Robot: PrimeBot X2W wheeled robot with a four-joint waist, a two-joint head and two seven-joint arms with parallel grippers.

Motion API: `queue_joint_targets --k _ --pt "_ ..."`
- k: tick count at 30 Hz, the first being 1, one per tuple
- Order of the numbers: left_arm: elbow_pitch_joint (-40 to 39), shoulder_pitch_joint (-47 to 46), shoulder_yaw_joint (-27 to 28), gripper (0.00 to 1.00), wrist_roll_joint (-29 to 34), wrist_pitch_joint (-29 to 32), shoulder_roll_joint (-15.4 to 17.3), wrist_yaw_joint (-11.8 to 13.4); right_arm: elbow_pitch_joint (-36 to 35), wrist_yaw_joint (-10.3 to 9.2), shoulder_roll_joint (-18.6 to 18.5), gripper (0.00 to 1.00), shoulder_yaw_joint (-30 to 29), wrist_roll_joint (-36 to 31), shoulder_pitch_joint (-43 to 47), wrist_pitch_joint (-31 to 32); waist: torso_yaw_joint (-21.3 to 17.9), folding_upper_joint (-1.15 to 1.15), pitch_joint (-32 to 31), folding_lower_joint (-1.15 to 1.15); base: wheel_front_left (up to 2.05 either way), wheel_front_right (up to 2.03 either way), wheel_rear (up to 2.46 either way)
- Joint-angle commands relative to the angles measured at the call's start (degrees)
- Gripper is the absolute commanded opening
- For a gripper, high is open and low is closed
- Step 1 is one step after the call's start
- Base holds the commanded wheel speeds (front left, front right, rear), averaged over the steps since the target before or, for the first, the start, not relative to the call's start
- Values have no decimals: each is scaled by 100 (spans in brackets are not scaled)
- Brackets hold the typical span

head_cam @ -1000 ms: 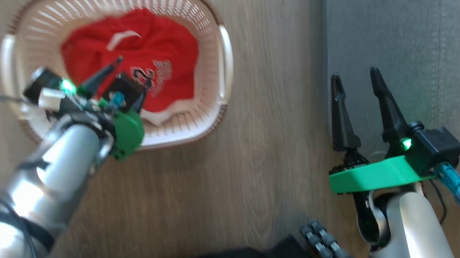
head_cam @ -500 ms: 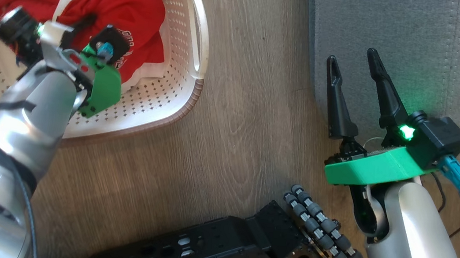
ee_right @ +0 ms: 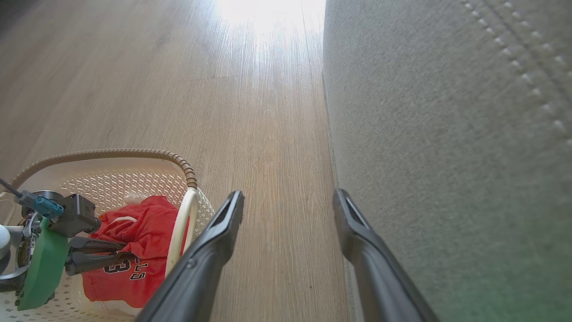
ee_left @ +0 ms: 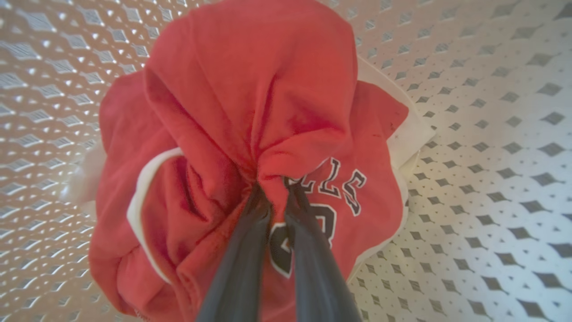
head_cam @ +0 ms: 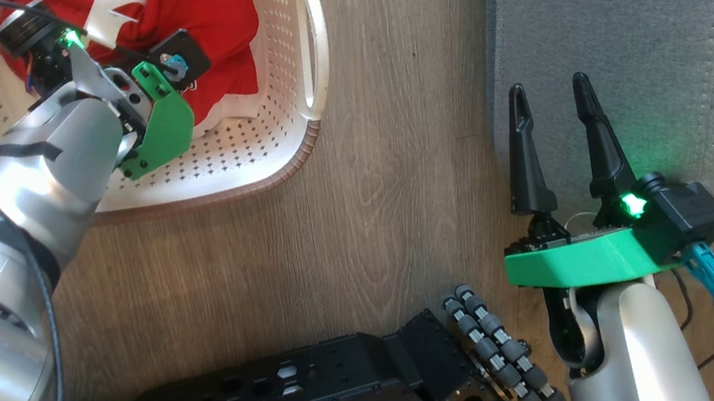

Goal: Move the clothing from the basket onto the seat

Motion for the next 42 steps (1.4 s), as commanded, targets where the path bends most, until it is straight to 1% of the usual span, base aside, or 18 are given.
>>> queue_joint_targets --k 1,5,9,11,14,15,20,28,31,33,34,38,42 --pt "18 70 46 0 -70 5 115 -18 -11 1 19 100 76 19 196 12 13 0 -17 0 0 0 0" --pt "26 174 66 0 -170 -59 130 -15 35 1 19 100 119 2 86 12 13 0 -104 0 0 0 0" --pt "30 338 148 0 -320 -213 175 90 86 1 19 100 217 21 -70 12 -31 0 -304 0 0 0 0" --pt "31 482 188 0 -404 -334 148 149 148 1 19 100 215 -13 -108 12 -4 0 -523 0 0 0 0" --pt "27 743 276 0 -569 -525 11 265 264 1 19 100 137 -105 -71 12 115 0 -947 0 0 0 0" --pt "27 743 276 0 -569 -525 11 265 264 1 19 100 137 -105 -71 12 115 0 -947 0 0 0 0" --pt "-215 1183 440 0 -873 -675 -234 439 483 1 19 100 23 -366 59 12 418 0 -1764 0 0 0 0" --pt "-1819 2208 665 0 -1261 -684 -279 746 808 1 19 100 -89 -655 346 12 895 0 -3067 0 0 0 0" --pt "-2411 2577 804 0 -1382 -684 -242 876 916 1 19 100 -91 -722 473 12 1031 0 -3471 0 0 0 0" --pt "-2820 2829 924 0 -1474 -684 -212 918 934 1 19 100 -64 -768 540 12 1094 0 -3731 0 0 0 0" --pt "-3215 3062 1054 0 -1537 -684 -157 943 859 1 19 100 -59 -720 605 12 1146 0 -3942 0 0 0 0" --pt "-3928 3446 1294 0 -1568 -684 -81 1019 769 1 19 100 -65 -734 791 12 1248 0 -4301 0 0 0 0" --pt "-4628 3742 1541 0 -1567 -685 -89 1080 775 1 14 100 -48 -780 949 12 1333 0 -4600 0 0 0 0"
